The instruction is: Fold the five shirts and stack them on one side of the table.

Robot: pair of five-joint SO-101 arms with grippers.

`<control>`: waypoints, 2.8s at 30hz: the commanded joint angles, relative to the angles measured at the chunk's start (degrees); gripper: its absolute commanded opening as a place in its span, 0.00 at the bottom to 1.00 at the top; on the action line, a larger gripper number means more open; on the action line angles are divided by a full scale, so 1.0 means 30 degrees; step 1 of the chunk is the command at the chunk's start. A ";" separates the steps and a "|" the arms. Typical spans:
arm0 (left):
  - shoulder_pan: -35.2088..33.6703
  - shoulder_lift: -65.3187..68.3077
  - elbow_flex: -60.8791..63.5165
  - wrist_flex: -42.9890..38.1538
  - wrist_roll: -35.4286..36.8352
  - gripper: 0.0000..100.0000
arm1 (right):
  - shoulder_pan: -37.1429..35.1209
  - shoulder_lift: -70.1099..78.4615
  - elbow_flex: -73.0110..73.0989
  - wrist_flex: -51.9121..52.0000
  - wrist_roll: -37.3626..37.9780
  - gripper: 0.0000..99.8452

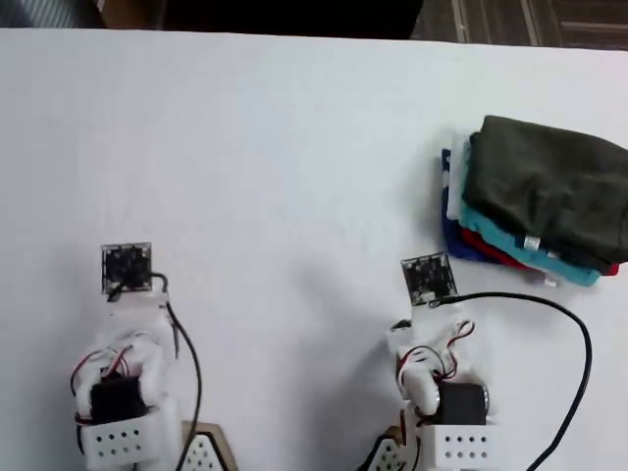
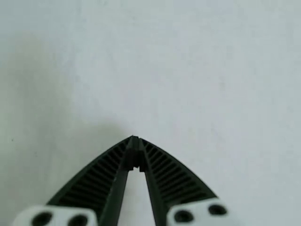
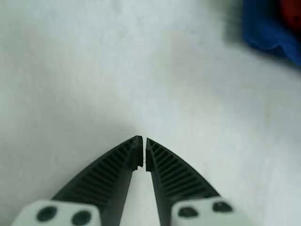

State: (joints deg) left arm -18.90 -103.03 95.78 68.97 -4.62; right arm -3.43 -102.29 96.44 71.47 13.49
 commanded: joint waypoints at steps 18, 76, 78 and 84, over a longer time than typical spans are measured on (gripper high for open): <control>0.3341 -0.0381 0.0425 0.1553 0.0850 0.03 | -0.0103 -0.0278 0.0176 0.0484 -0.1553 0.02; 0.3341 -0.0381 0.0425 0.1553 0.0850 0.03 | -0.0103 -0.0278 0.0176 0.0484 -0.1553 0.02; 0.3341 -0.0381 0.0425 0.1553 0.0850 0.03 | -0.0103 -0.0278 0.0176 0.0484 -0.1553 0.02; 0.3341 -0.0381 0.0425 0.1553 0.0850 0.03 | -0.0103 -0.0278 0.0176 0.0484 -0.1553 0.02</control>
State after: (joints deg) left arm -9.41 -103.03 95.78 73.27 -2.24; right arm -3.52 -102.29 96.44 72.62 9.27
